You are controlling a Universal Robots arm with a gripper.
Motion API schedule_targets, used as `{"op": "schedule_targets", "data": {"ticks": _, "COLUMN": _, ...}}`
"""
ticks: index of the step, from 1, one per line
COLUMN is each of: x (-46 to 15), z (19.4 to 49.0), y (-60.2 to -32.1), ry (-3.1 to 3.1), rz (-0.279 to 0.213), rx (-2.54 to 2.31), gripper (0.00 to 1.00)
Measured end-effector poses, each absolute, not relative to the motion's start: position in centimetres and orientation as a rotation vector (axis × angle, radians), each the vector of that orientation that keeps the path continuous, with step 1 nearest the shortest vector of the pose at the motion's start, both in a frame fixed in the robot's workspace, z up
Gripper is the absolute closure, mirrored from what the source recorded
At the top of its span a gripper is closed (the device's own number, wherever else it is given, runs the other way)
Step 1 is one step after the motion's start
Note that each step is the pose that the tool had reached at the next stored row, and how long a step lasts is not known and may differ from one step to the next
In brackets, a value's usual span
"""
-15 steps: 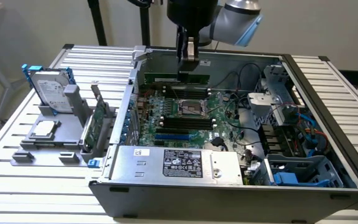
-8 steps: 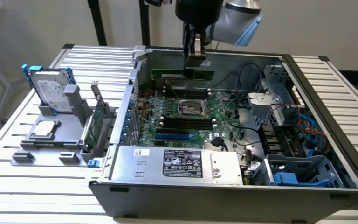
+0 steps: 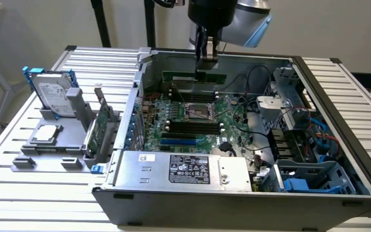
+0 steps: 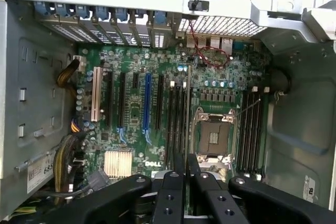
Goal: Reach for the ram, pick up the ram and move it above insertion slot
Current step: 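Pick up the ram and move it above insertion slot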
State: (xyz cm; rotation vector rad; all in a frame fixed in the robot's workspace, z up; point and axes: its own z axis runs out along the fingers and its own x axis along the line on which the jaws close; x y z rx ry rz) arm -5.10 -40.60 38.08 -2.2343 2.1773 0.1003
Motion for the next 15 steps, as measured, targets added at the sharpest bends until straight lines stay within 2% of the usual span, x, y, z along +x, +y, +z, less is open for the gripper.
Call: {"op": "schedule_targets", "data": {"ticks": 15, "x": -4.92, "z": 38.03, "y": -39.85, "ry": 2.199, "rz": 0.100, "rx": -2.212, "gripper": 0.86}}
